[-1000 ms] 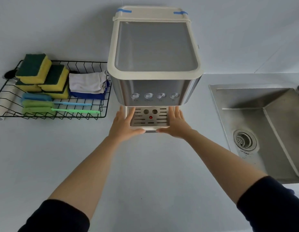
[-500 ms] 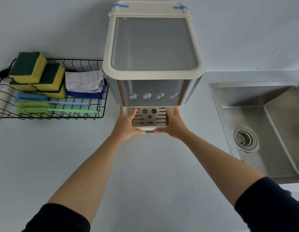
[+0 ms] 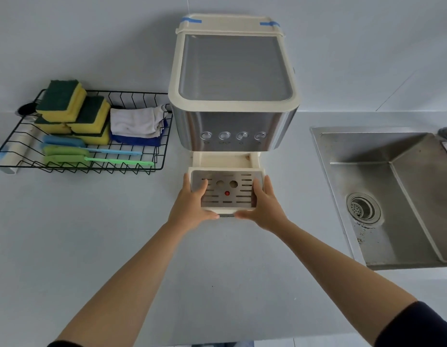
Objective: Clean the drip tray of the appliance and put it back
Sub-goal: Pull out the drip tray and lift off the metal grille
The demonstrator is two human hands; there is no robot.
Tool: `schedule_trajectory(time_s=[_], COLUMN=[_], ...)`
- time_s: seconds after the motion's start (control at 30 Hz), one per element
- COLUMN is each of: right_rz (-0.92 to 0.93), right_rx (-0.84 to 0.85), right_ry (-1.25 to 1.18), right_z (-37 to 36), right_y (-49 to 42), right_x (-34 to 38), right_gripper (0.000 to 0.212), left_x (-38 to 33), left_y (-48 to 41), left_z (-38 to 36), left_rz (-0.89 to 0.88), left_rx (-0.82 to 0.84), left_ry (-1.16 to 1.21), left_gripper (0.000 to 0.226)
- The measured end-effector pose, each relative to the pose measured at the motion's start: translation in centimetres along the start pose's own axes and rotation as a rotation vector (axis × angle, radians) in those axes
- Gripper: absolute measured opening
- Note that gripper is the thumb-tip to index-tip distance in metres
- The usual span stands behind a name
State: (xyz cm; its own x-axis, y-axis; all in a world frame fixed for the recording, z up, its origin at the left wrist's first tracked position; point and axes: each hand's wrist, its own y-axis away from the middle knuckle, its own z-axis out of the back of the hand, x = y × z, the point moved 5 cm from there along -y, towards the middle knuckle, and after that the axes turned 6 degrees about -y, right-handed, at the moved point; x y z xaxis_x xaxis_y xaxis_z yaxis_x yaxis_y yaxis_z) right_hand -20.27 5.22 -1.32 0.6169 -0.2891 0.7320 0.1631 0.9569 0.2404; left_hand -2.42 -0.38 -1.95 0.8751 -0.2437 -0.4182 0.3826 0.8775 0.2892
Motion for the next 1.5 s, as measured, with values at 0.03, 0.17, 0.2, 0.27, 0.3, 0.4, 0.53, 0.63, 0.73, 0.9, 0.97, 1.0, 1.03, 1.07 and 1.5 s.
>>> schedule_trajectory(time_s=[0.03, 0.17, 0.2, 0.27, 0.3, 0.4, 0.53, 0.63, 0.73, 0.9, 0.97, 1.0, 1.03, 1.07, 1.5], right_rz=[0.005, 0.026, 0.037, 0.048, 0.042, 0.015, 0.003, 0.001, -0.032, -0.036, -0.028, -0.027, -0.029, -0.031, 0.139], right_rx=[-0.005, -0.006, -0.008, -0.006, 0.003, 0.026, 0.035, 0.051, 0.077, 0.089, 0.091, 0.098, 0.109, 0.120, 0.238], right_ry=[-0.011, -0.060, -0.063, -0.048, -0.036, -0.021, -0.008, 0.013, 0.049, 0.089, 0.108, 0.123, 0.141, 0.160, 0.456], right_z=[-0.2, -0.7, -0.8, -1.0, -1.3, -2.1, -3.0, -3.7, -4.3, -4.8, -4.9, -4.9, -5.0, -5.0, -4.0], right_y=[0.8, 3.8, 4.5, 5.9, 6.5, 8.5, 10.9, 12.4, 13.6, 14.4, 14.5, 14.5, 14.5, 14.5, 12.3], right_x=[0.0, 0.2, 0.3, 0.3, 0.3, -0.2, -0.7, -1.1, -1.5, -1.5, -1.5, -1.5, -1.5, -1.4, 0.8], right_gripper=[0.094, 0.096, 0.097, 0.099, 0.101, 0.105, 0.107, 0.110, 0.114, 0.112, 0.111, 0.110, 0.110, 0.109, 0.052], left_x=[0.0, 0.0, 0.1, 0.3, 0.4, 0.6, 0.8, 1.0, 1.2, 1.4, 1.4, 1.5, 1.5, 1.6, -0.9], left_y=[0.7, 3.7, 4.5, 6.0, 6.7, 8.9, 11.1, 12.6, 13.6, 14.2, 14.2, 14.3, 14.3, 14.3, 12.7], left_z=[-0.1, -1.1, -1.4, -2.0, -2.3, -3.2, -4.1, -4.9, -5.4, -5.7, -5.7, -5.7, -5.6, -5.5, -3.7], left_rz=[-0.007, -0.015, -0.004, 0.018, 0.024, 0.034, 0.028, 0.023, 0.016, -0.010, -0.022, -0.026, -0.031, -0.036, -0.360], left_rx=[-0.001, -0.003, 0.002, 0.009, 0.012, 0.027, 0.048, 0.064, 0.062, 0.054, 0.057, 0.064, 0.073, 0.082, 0.057], left_ry=[-0.013, -0.026, -0.023, -0.010, -0.002, 0.006, -0.004, 0.002, -0.034, -0.078, -0.101, -0.116, -0.137, -0.167, -0.396], left_gripper=[0.102, 0.102, 0.102, 0.102, 0.102, 0.101, 0.101, 0.100, 0.100, 0.099, 0.098, 0.098, 0.097, 0.096, 0.058])
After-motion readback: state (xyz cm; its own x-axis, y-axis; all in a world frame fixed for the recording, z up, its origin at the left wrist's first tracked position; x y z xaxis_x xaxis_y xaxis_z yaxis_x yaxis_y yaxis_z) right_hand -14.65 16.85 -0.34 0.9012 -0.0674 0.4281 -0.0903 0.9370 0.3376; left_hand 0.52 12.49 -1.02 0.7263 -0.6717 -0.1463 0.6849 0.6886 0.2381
